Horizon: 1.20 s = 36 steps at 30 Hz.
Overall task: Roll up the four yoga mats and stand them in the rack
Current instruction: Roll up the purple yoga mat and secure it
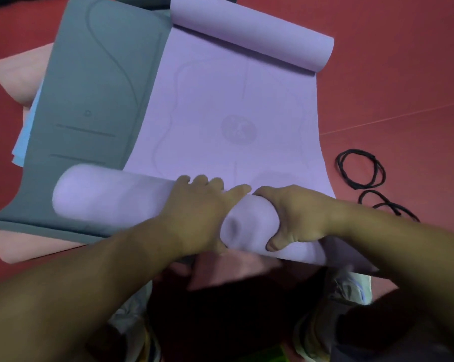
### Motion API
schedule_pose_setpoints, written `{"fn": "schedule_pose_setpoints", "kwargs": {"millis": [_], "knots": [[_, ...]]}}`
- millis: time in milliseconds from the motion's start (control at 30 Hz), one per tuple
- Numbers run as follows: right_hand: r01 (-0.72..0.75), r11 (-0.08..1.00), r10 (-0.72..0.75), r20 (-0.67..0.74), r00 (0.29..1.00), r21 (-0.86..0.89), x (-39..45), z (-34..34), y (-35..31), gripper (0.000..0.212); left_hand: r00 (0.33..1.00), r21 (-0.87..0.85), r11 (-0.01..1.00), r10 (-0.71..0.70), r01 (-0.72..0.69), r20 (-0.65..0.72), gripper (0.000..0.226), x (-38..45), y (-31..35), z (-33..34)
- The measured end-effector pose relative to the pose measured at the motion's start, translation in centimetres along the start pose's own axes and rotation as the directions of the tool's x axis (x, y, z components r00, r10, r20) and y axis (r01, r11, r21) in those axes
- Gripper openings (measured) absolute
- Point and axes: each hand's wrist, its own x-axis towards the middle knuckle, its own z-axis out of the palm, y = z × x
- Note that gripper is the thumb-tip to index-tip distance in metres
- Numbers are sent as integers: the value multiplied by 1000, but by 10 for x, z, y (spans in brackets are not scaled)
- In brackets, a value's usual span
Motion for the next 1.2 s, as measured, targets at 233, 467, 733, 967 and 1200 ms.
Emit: {"fn": "schedule_pose_setpoints", "kwargs": {"millis": [233, 467, 733, 967, 1200], "knots": [[-2, 930, -86, -223, 971, -368, -4, 37, -24, 125, 988, -237, 971, -2, 38, 151, 79, 8, -15, -10], [-6, 974, -14, -86, 996, -224, 0, 13, -9, 86, 983, -251, 967, 6, 40, 182, 114, 5, -1, -12], [34, 961, -69, -122, 990, -274, -2, 20, -17, 119, 994, -198, 979, -26, 46, 102, 99, 3, -1, 2], [-3, 957, -29, -105, 994, -291, -3, 19, -16, 96, 973, -303, 952, 30, 41, 227, 101, 6, -2, -12], [-13, 999, 14, 17, 1000, -46, -4, 11, -8, 91, 999, 52, 999, 19, -16, -41, 106, -2, 22, 15]]}}
